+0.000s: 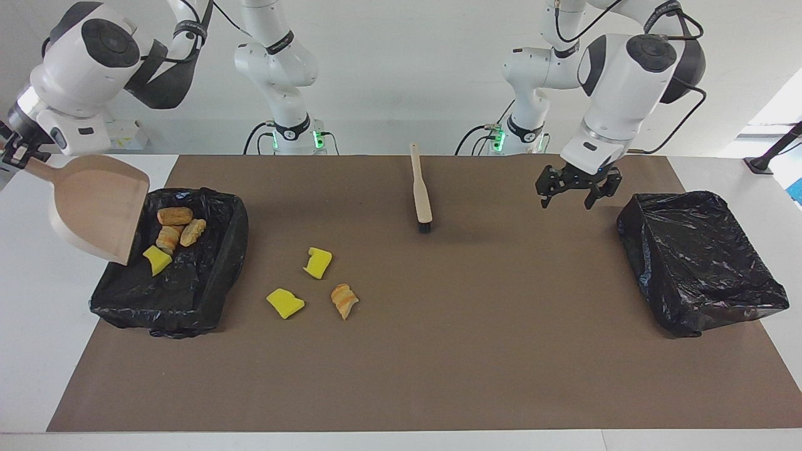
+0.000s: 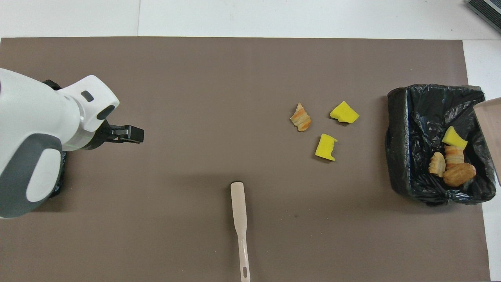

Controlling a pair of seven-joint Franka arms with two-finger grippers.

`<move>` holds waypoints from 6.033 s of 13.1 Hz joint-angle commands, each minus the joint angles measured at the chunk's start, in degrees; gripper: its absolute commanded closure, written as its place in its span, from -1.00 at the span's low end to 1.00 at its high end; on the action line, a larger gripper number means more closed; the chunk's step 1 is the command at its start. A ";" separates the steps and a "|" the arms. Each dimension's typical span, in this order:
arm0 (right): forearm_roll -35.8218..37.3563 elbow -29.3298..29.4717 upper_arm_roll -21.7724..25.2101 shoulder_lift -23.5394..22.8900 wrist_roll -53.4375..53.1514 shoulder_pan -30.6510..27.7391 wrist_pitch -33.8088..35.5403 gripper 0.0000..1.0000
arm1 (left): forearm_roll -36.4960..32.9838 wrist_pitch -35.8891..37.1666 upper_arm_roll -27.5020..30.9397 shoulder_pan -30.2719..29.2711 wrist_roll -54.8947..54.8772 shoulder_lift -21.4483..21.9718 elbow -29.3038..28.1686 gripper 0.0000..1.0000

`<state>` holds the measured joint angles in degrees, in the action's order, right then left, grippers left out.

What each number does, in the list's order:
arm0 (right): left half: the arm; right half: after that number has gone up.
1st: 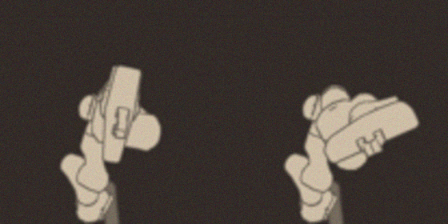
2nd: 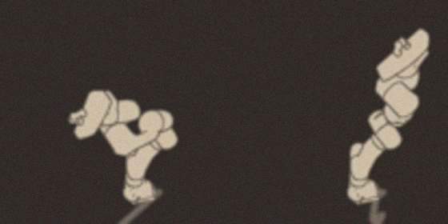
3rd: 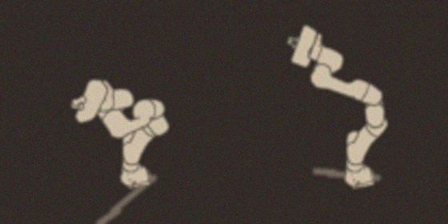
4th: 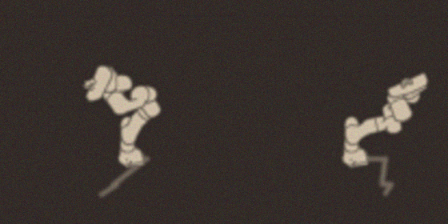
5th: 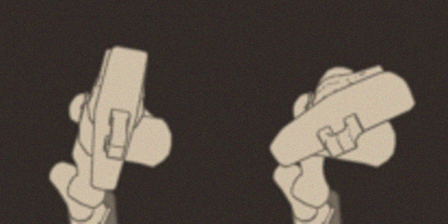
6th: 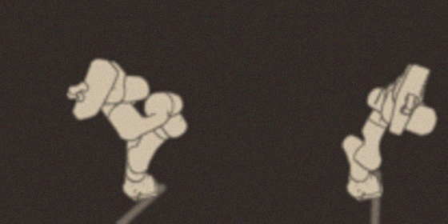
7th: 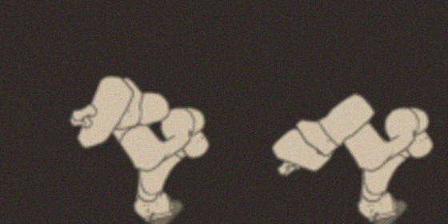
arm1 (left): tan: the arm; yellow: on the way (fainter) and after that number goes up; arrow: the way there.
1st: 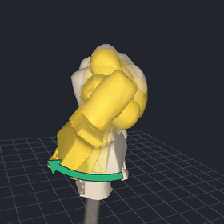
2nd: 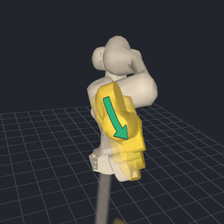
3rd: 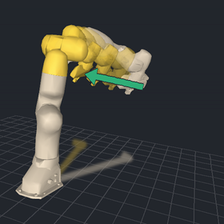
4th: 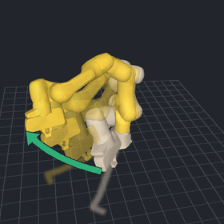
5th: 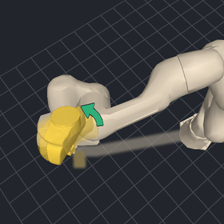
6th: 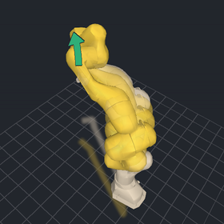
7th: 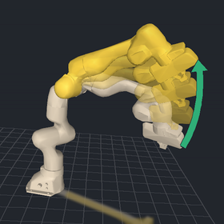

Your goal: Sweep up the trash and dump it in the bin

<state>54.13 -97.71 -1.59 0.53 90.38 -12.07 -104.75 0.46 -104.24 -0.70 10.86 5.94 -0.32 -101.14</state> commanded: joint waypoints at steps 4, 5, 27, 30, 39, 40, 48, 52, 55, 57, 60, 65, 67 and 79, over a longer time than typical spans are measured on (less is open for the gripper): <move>-20.76 1.56 -1.22 -0.09 -42.56 10.12 13.25 1.00 | -0.47 5.27 -0.71 -7.51 -9.80 -1.18 6.83 -1.00; -25.51 1.56 -1.40 -0.26 -49.70 11.44 13.17 1.00 | -0.20 5.79 -0.53 -8.22 -9.45 -0.92 7.01 -1.00; -53.95 18.26 -2.63 -34.10 -119.21 42.48 -10.20 1.00 | 0.06 11.86 -0.71 -7.79 -9.80 5.15 3.41 -1.00; -53.86 17.73 -2.63 -34.80 -120.52 43.62 -11.69 1.00 | 0.15 11.25 -0.79 -7.79 -9.10 5.15 3.23 -1.00; -55.01 15.98 -2.63 -34.28 -120.62 44.15 -15.22 0.02 | 1.64 9.85 -0.79 -6.29 -9.19 5.06 2.97 -1.00; -54.92 15.45 -2.63 -33.84 -120.70 44.24 -14.26 -0.34 | 1.82 9.58 -0.79 -6.21 -9.10 4.97 2.97 -1.00; -63.70 2.04 -2.98 -14.44 -114.55 42.83 6.83 -1.00 | 4.19 6.24 -1.32 -3.58 -8.75 -0.99 5.95 -1.00; -68.62 -20.70 -3.07 -1.97 -116.39 48.44 -4.18 -1.00 | 4.63 -0.42 -1.59 -0.15 -8.40 -7.23 7.45 -1.00; -71.35 -29.90 -2.98 3.25 -118.67 53.28 -10.99 -1.00 | 6.92 -6.23 -1.50 4.49 -0.35 -12.32 8.15 -1.00; -71.35 -31.91 -3.07 2.29 -120.79 56.44 -14.76 -1.00 | 5.52 -9.30 -1.50 9.16 4.15 -16.71 10.42 -1.00; -71.35 -34.30 -3.07 0.54 -120.71 57.25 -19.06 -1.00 | 5.25 -16.58 -1.50 13.30 13.11 -21.20 11.05 -1.00; -71.35 -34.21 -3.07 -2.19 -120.61 59.34 -24.61 -0.79 | 1.65 -20.66 -1.23 20.59 26.47 -23.67 10.79 -1.00; -71.35 -34.21 -3.07 -2.29 -120.53 59.44 -24.10 -0.72 | -4.39 -20.83 -1.41 22.00 30.79 -24.20 10.53 -1.00; -71.35 -31.67 -2.72 -1.85 -120.88 56.81 -19.97 1.00 | -5.12 -24.70 -1.50 25.08 36.96 -24.65 3.94 -0.71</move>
<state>-15.88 -130.68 -4.24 -1.97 -30.05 45.85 -126.40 -3.76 -127.94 -3.05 35.08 41.55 -26.46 -94.72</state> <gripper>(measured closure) 0.740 0.101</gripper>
